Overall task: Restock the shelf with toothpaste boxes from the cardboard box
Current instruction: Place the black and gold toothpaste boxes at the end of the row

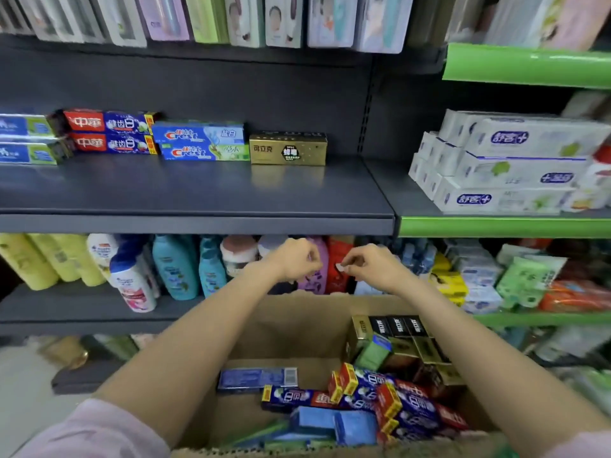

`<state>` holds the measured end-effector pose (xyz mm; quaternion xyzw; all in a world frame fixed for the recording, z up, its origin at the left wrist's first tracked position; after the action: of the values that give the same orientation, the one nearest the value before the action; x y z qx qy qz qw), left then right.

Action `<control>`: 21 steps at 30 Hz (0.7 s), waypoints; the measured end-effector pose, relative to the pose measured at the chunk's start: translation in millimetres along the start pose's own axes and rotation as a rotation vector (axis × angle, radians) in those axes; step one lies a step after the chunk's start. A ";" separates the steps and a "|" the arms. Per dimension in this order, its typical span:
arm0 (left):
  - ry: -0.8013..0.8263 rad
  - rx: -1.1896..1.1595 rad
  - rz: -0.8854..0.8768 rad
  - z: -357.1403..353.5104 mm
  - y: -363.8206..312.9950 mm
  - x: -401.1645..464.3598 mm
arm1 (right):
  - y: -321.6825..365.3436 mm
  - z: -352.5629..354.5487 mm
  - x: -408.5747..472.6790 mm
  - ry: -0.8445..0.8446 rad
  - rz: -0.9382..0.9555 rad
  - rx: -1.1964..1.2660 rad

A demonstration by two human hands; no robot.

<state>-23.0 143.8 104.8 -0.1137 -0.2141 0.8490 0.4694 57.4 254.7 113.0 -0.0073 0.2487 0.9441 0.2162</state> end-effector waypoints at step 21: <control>0.547 0.130 -0.113 -226.3 -4.4 17.4 | -164.9 -130.4 5.2 0.336 -0.212 -0.305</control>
<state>60.1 218.6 -92.8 -0.2961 -0.0306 0.7713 0.5625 108.4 324.3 -78.8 -0.2226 0.1335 0.9284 0.2659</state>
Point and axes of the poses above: each hand's wrist, its own x-axis towards the middle knuckle, its own z-axis out of the back of the hand, y = z × x, the point moved 7 cm from there along x, towards the middle knuckle, and after that the axes turned 11 degrees about -z, right-handed, at the moved point
